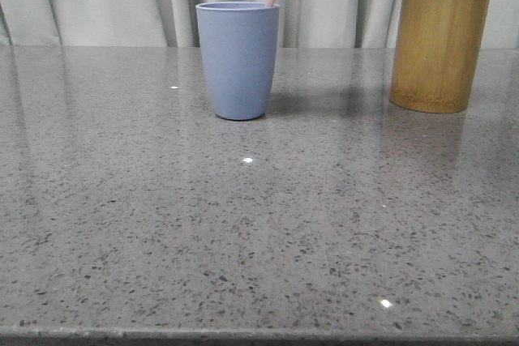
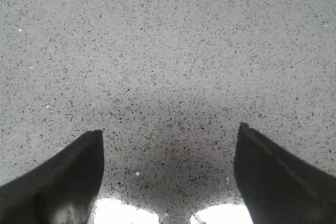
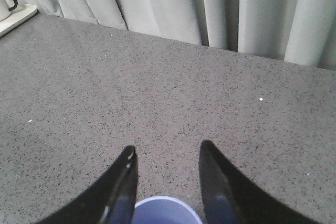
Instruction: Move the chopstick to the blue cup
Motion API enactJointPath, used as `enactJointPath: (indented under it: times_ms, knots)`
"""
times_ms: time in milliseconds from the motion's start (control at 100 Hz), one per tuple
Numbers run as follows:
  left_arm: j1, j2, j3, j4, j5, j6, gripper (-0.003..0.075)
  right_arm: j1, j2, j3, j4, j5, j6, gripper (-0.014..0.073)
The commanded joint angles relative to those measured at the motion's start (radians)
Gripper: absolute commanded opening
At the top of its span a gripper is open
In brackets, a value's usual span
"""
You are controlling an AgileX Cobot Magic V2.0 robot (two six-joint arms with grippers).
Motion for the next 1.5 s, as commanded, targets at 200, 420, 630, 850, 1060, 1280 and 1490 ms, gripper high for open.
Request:
enactJointPath:
  times_ms: [200,420,630,850,1060,1280,1490]
  knots:
    - [0.001,-0.007,-0.025,-0.008,-0.044,0.000,0.0503,-0.041,-0.151,-0.038,-0.030,-0.025,-0.024,0.0311]
    - [0.001,-0.007,-0.025,-0.008,-0.044,0.000,0.0503,-0.152,-0.235,-0.023,-0.107,0.126,-0.024,0.0311]
    - [0.001,-0.007,-0.025,-0.008,-0.040,0.000,0.0503,-0.248,-0.368,0.088,-0.172,0.172,-0.024,0.0311]
    - [0.001,-0.007,-0.025,-0.008,-0.040,0.000,0.0503,-0.324,-0.553,0.270,-0.177,0.187,-0.024,0.0311]
    - [0.001,-0.007,-0.025,-0.008,-0.039,0.000,0.0503,-0.343,-0.743,0.447,-0.204,0.214,-0.024,0.0311]
    - [0.001,-0.007,-0.025,-0.008,-0.037,0.000,0.0503,-0.343,-0.940,0.605,-0.215,0.294,-0.023,0.0311]
    - [0.001,-0.007,-0.025,-0.008,-0.037,0.000,0.0503,-0.343,-1.068,0.673,-0.215,0.444,0.012,0.0311]
